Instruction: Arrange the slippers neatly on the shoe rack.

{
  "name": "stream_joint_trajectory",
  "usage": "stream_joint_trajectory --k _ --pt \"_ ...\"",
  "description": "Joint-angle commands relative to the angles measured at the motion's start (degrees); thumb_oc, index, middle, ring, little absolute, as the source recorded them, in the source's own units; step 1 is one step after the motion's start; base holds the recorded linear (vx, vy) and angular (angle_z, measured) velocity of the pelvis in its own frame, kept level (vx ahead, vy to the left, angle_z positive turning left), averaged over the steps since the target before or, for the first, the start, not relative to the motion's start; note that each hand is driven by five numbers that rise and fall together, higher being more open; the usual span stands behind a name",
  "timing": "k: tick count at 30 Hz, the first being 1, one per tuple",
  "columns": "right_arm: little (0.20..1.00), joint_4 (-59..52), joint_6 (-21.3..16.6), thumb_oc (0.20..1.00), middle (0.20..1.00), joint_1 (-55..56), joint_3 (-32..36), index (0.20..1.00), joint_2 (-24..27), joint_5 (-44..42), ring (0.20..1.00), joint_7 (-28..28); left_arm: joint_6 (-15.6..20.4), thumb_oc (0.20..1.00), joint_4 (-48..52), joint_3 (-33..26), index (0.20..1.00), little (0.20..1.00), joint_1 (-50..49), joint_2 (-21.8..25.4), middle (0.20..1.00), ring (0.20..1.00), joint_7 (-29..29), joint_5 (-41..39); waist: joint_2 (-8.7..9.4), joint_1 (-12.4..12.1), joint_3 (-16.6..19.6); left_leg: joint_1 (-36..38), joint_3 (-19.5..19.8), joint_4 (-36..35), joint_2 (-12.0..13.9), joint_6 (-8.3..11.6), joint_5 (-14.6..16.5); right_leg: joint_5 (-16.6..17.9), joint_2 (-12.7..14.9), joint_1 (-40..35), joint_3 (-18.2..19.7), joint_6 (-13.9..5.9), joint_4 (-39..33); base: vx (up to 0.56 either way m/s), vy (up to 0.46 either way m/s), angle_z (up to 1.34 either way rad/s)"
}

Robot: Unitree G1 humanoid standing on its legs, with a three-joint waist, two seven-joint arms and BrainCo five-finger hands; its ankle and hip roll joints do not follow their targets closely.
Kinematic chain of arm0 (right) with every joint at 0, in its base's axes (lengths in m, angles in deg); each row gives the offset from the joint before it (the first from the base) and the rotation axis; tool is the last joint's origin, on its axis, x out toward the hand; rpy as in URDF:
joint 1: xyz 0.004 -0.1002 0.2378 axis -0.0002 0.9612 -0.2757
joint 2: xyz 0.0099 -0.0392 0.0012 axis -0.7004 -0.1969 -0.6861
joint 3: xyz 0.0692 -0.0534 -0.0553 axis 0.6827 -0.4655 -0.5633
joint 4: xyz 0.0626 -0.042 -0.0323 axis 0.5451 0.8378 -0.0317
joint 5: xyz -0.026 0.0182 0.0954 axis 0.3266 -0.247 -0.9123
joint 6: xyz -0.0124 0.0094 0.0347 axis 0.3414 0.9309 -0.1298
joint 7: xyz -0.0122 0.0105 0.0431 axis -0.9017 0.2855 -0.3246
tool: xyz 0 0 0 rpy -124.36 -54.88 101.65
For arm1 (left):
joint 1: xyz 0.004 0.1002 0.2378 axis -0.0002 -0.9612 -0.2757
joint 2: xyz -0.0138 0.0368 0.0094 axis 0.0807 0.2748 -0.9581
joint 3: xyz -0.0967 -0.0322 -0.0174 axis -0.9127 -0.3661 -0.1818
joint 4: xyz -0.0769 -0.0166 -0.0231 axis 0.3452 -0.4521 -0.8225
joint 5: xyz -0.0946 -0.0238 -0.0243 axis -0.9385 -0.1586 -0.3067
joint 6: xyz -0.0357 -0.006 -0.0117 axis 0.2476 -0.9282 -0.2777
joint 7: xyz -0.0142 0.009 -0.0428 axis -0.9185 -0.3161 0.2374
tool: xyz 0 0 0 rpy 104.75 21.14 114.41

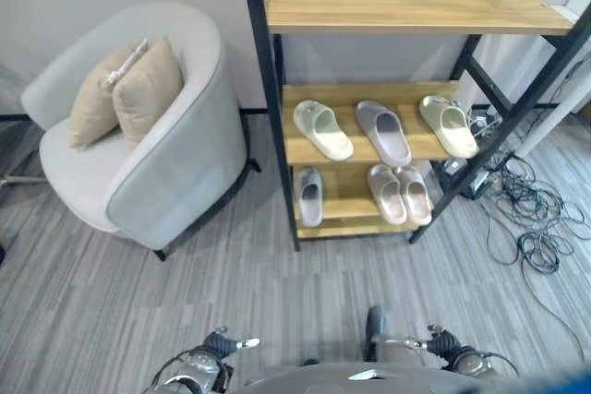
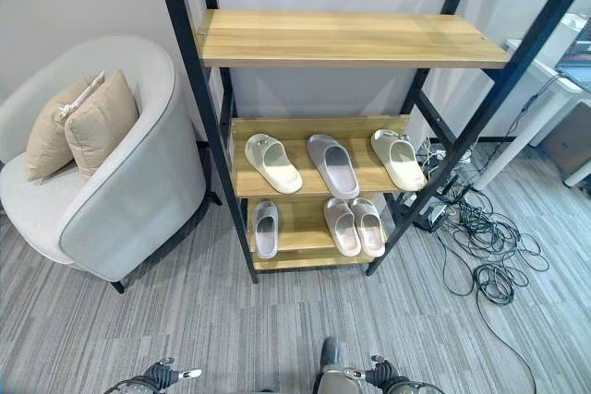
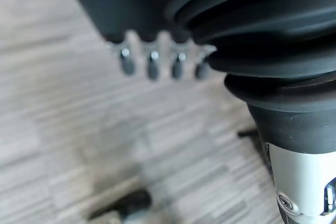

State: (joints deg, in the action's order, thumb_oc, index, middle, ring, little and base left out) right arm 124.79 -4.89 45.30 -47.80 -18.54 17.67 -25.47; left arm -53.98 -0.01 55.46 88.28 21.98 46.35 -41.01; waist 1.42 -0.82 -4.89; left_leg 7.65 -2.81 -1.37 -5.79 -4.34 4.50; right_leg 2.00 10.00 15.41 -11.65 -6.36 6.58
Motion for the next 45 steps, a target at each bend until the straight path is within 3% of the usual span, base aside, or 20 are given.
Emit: stream_joint_trajectory --k 1,7,13,16,19,23,27,28,29,30,31,38,42,45 --pt "1.000 1.1 -0.1 1.000 1.000 -0.1 -0.4 1.000 1.8 2.3 1.000 -0.3 0.5 1.000 -0.8 -1.7 1.000 1.000 -0.5 0.9 1.000 1.000 -0.2 2.6 1.92 -0.5 -0.8 -3.6 0.6 7.7 3.9 3.14 3.4 6.0 1.7 -9.4 1.3 -2.22 -5.0 0.14 -0.136 0.18" --pt "1.000 2.3 -0.5 1.000 1.000 1.1 -0.7 1.000 2.1 2.2 1.000 0.2 0.5 1.000 -0.4 -1.2 1.000 1.000 -1.8 0.0 1.000 1.000 0.1 3.1 1.20 -0.7 1.9 -1.3 1.9 6.4 7.4 5.46 1.0 3.3 -1.7 -13.3 1.8 -0.11 -5.4 0.10 -0.227 -0.04" --pt "1.000 1.8 -1.7 1.000 1.000 0.6 -1.2 1.000 2.2 0.8 1.000 -0.1 0.9 1.000 1.1 -0.3 1.000 1.000 -0.3 -0.3 1.000 1.000 -0.1 1.7 1.21 -0.5 2.1 -3.1 2.5 6.3 11.0 8.40 -1.5 0.1 -4.6 -15.7 0.0 1.76 -7.1 -0.03 -0.215 0.11" --pt "1.000 1.5 -1.9 1.000 1.000 -0.2 -1.4 1.000 2.8 0.4 1.000 -0.9 1.0 1.000 2.0 0.5 1.000 1.000 0.6 -0.7 1.000 1.000 -0.6 1.3 1.73 -0.2 0.6 -7.9 -1.9 14.2 13.6 9.58 -4.2 -1.5 -4.5 -18.3 -3.2 3.31 -7.8 -0.10 -0.168 0.39" --pt "1.000 1.8 -1.9 1.000 1.000 -0.5 -2.0 1.000 3.0 1.0 1.000 -1.5 1.2 1.000 1.8 0.8 1.000 1.000 0.3 -1.3 1.000 1.000 -1.3 1.3 1.81 -0.4 0.1 -9.0 -5.6 9.5 15.1 9.16 -4.5 -1.8 -4.3 -19.4 -4.1 2.84 -8.6 -0.04 0.001 0.49" --pt "1.000 0.7 -2.8 1.000 1.000 -0.6 -1.7 1.000 2.5 1.3 1.000 -2.5 0.9 1.000 -0.1 -0.3 1.000 1.000 -0.7 -1.3 1.000 1.000 -2.5 1.4 0.99 -0.7 2.0 -5.4 -3.9 1.9 13.5 9.34 -5.6 -1.6 -4.6 -20.8 -3.3 2.04 -9.2 0.05 0.065 0.05" --pt "1.000 -2.0 -3.6 1.000 1.000 -1.0 -1.8 1.000 2.4 0.7 1.000 -3.2 0.8 1.000 -0.6 -0.8 1.000 1.000 -1.0 -1.1 1.000 1.000 -3.3 1.7 0.63 -0.7 2.8 -3.2 -4.8 0.3 13.0 9.09 -5.6 -1.0 -4.0 -21.4 -2.3 1.69 -9.6 0.04 0.096 -0.31" --pt "1.000 -6.1 -7.3 1.000 1.000 -0.6 -1.3 1.000 4.8 -2.1 1.000 0.3 1.1 1.000 -0.6 -1.2 1.000 1.000 -1.5 -0.9 1.000 1.000 -2.9 2.0 0.43 -0.7 2.8 -2.9 -5.0 0.4 12.9 8.97 -5.5 -0.9 -3.9 -21.4 -2.0 1.60 -9.5 -0.01 0.091 -0.12" --pt "1.000 -6.0 -5.5 1.000 1.000 -0.7 1.5 1.000 7.3 -3.2 1.000 -0.6 1.5 1.000 0.0 -1.4 1.000 1.000 -1.5 -0.5 1.000 1.000 -2.1 1.7 0.32 0.1 2.9 -2.6 -5.2 0.1 12.7 8.90 -5.2 -0.6 -3.6 -21.0 -1.5 1.32 -9.3 -0.03 0.089 -0.10" --pt "1.000 -14.2 -9.5 1.000 1.000 1.5 1.1 1.000 9.4 -2.9 1.000 0.1 1.9 1.000 0.9 -2.0 1.000 1.000 -2.1 -0.2 1.000 1.000 -2.1 2.1 0.21 0.2 2.5 -2.1 -5.7 -0.2 12.6 8.76 -5.2 -0.5 -3.7 -21.0 -1.1 1.15 -9.1 -0.04 0.069 -0.18" --pt "1.000 -12.6 -9.3 1.000 1.000 1.7 2.1 1.000 10.0 -3.8 1.000 0.5 2.0 1.000 0.9 -2.3 1.000 1.000 -2.3 -0.1 1.000 1.000 -1.8 2.3 0.18 0.5 2.7 -2.2 -5.9 -0.3 12.5 8.67 -5.3 -0.3 -3.5 -20.6 -1.0 0.97 -9.0 -0.03 0.058 -0.20" --pt "1.000 -14.3 -10.7 1.000 1.000 2.4 2.0 1.000 8.5 -3.9 1.000 0.8 2.3 1.000 0.3 -1.6 1.000 1.000 -2.4 -1.6 1.000 1.000 -1.7 2.6 -0.44 1.5 3.2 -1.3 -6.3 -3.4 11.3 8.17 -5.7 0.8 -3.1 -19.8 -0.2 0.12 -9.7 -0.02 0.043 -0.06" --pt "1.000 -31.4 -13.1 1.000 1.000 10.2 1.5 1.000 11.2 -2.5 1.000 2.2 2.6 1.000 0.7 -2.2 1.000 1.000 -3.0 -2.2 1.000 1.000 -1.6 2.0 -0.51 2.9 3.2 -2.3 -6.5 -3.6 10.9 8.21 -5.7 1.5 -3.0 -19.1 0.0 -0.43 -10.6 -0.04 0.029 0.03" --pt "1.000 -51.4 -17.5 1.000 1.000 23.8 6.2 1.000 17.2 -0.4 1.000 4.5 3.8 1.000 -0.1 -4.8 1.000 1.000 -4.5 -2.9 1.000 1.000 -1.7 1.9 -0.55 5.3 3.4 -2.8 -7.1 -3.6 10.7 8.38 -5.1 1.7 -3.0 -18.5 0.4 -0.94 -10.8 -0.03 0.023 0.00"
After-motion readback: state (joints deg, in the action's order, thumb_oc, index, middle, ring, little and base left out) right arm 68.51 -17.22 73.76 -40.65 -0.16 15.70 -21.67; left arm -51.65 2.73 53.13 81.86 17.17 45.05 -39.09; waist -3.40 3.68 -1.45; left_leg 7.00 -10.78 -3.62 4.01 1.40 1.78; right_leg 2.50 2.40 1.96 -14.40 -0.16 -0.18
